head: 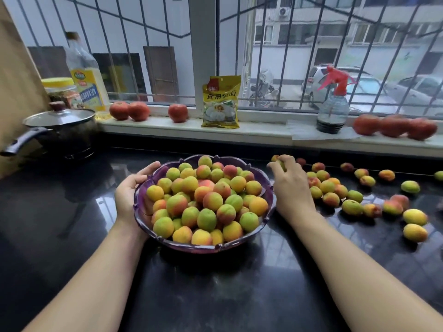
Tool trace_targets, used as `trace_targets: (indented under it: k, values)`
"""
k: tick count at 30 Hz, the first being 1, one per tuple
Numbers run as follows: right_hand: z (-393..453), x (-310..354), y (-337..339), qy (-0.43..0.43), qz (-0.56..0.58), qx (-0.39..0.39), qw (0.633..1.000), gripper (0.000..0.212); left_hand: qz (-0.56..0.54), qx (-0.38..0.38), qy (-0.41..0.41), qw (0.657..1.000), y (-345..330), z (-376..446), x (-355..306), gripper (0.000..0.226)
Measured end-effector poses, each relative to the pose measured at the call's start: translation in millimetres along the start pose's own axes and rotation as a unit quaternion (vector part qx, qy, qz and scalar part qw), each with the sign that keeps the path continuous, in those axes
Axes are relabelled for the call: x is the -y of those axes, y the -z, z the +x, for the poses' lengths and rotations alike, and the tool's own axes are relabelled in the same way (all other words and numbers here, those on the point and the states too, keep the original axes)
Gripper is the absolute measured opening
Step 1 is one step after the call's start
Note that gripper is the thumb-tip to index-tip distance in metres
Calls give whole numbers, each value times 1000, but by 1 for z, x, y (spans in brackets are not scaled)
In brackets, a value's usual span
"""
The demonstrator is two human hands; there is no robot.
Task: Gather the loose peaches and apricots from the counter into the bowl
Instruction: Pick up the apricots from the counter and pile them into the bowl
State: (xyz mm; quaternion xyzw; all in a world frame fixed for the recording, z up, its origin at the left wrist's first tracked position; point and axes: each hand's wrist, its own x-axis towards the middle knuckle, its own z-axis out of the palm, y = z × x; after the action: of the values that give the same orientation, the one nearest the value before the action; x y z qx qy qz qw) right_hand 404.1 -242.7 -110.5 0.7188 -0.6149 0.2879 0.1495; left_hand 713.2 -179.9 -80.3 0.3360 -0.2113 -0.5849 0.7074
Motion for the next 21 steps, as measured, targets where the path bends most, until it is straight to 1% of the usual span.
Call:
trace_targets:
  k: [1,3,5,6,7,9,11,12,14,15,16,18,21]
  values:
    - [2,0,0,-3,21,-5,1000,47,4,3,5,1000,1,0,0,62]
    - [6,2,5,-22,76,-34,996,38,10,4,13,1000,0,-1,-1,66]
    - [13,9,21,-59,162,-70,982,30,12,1,20,1000,-2,-1,-2,69]
    - [20,13,32,-76,202,-69,974,31,16,-4,20,1000,-3,0,-3,67]
    - [28,18,43,-89,234,-49,967,34,22,-11,19,1000,-4,0,-4,61]
    - [43,30,70,-95,320,25,942,37,39,-16,18,999,-6,1,-3,46]
    - [52,44,98,-80,417,104,900,29,41,-10,19,999,-6,2,-1,40]
    - [52,51,109,-66,440,140,884,24,43,-8,20,999,-7,2,0,40]
    - [48,64,124,-20,444,205,872,20,48,-5,25,999,-8,3,3,40]
    - [46,69,127,6,424,227,877,21,52,-4,27,998,-9,3,4,41]
    - [43,73,128,25,396,239,886,24,59,-3,28,998,-10,4,6,41]
    - [40,77,125,32,362,247,898,27,78,7,27,997,-14,3,9,42]
    - [37,76,120,27,355,259,898,30,91,19,27,995,-20,1,16,43]
